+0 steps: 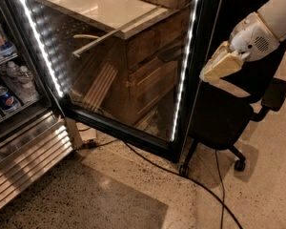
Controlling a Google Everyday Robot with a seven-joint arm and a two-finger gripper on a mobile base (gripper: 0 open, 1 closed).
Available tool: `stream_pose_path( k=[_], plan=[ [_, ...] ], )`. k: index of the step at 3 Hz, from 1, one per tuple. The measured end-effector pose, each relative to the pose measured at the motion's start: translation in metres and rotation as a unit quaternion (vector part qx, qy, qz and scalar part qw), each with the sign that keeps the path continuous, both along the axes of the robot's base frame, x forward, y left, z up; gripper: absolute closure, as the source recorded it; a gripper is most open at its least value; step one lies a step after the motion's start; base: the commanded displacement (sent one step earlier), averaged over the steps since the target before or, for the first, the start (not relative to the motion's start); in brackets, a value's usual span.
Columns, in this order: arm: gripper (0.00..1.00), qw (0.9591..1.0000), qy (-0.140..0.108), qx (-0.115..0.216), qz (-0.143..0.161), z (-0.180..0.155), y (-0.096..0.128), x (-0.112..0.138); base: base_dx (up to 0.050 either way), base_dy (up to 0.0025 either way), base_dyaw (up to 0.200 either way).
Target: Close right fridge door
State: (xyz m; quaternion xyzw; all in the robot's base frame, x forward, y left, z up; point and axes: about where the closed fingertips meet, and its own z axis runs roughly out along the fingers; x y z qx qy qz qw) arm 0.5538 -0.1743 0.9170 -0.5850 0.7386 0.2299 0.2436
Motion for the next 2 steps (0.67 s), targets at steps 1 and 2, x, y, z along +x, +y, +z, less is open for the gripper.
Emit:
stream_pose_path(
  k=[1, 2],
  plan=[
    [1.00, 1.0000, 0.000, 0.000, 0.000, 0.0000, 0.0000, 0.0000, 0.000, -0.00001, -0.200],
    [1.00, 1.0000, 0.000, 0.000, 0.000, 0.0000, 0.0000, 0.0000, 0.044, 0.00195, 0.097]
  ],
)
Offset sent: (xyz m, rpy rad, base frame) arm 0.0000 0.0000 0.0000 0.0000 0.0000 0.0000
